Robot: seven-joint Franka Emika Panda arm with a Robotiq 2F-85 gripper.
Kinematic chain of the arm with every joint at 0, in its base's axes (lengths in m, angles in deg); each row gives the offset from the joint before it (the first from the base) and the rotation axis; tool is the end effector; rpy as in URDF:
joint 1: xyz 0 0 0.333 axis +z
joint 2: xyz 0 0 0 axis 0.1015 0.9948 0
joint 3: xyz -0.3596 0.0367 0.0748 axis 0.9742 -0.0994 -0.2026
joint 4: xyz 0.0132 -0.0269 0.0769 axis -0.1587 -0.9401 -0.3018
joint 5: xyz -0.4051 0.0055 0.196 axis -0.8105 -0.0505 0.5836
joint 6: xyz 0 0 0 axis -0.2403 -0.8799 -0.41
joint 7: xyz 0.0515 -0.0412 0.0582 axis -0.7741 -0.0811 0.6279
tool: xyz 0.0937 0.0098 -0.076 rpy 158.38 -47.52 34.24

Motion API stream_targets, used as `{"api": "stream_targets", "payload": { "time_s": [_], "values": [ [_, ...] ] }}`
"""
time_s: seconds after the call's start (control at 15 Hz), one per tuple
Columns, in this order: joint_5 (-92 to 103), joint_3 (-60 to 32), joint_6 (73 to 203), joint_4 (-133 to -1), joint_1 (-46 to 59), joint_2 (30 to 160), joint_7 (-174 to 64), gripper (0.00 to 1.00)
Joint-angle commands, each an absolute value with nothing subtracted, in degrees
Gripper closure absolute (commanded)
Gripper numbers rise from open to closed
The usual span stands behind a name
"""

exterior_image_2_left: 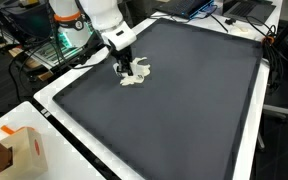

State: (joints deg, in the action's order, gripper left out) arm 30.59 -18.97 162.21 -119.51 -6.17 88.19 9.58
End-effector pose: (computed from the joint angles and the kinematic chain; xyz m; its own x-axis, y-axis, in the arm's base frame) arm 0.4885 -0.1088 0.2006 0.8684 0.4703 0.1574 0.4829 -0.8741 -0.0525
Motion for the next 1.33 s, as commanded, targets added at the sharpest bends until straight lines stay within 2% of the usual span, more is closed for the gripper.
{"api": "stream_targets", "payload": {
  "time_s": [0.0,0.93,1.27],
  "values": [
    [28.8,-17.3,164.0,-124.3,-7.3,88.6,10.2,0.99],
    [35.4,-21.4,164.2,-116.9,-6.3,93.2,17.4,0.99],
    [30.0,-21.0,162.9,-113.3,-5.2,96.5,13.1,0.99]
  ]
}}
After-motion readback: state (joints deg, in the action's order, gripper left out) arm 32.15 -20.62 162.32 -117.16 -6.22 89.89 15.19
